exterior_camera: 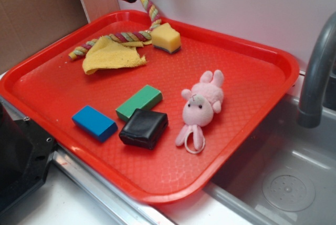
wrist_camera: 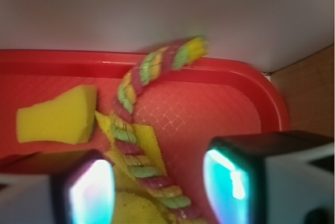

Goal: Grab the multicolored rope.

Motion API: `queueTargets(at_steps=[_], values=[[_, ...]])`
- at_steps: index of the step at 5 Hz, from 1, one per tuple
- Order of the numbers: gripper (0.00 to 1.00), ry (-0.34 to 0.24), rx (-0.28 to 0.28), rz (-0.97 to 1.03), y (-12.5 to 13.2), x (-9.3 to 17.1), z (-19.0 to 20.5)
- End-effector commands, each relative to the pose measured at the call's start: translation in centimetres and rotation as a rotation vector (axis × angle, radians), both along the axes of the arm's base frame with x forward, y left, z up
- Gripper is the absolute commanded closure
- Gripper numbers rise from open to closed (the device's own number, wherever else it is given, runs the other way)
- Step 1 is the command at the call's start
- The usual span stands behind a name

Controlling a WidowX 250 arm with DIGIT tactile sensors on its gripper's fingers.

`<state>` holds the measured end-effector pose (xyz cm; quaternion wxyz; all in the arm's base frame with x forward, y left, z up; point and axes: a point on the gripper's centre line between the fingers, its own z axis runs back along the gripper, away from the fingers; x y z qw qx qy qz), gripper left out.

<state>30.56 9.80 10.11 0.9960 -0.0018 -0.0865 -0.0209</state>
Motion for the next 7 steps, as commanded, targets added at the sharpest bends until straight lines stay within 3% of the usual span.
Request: queueTargets(at_steps=[1,2,3,4,5,7], values=[[0.00,-0.012,0.041,0.173,1.4,-0.6,-0.6],[0.00,0.010,0.057,0.042,2.7,-2.8,-2.0],[0.00,-0.033,0.015,-0.104,2.6,-4.7,-1.5],[0.00,0.013,0.034,-0.206,3.1,-5.8,-2.5],[0.00,0.029,0.005,-0.199,3.7,-7.0,-3.1],[0.00,0.063,-0.002,-0.209,4.8,-10.3,-5.2]])
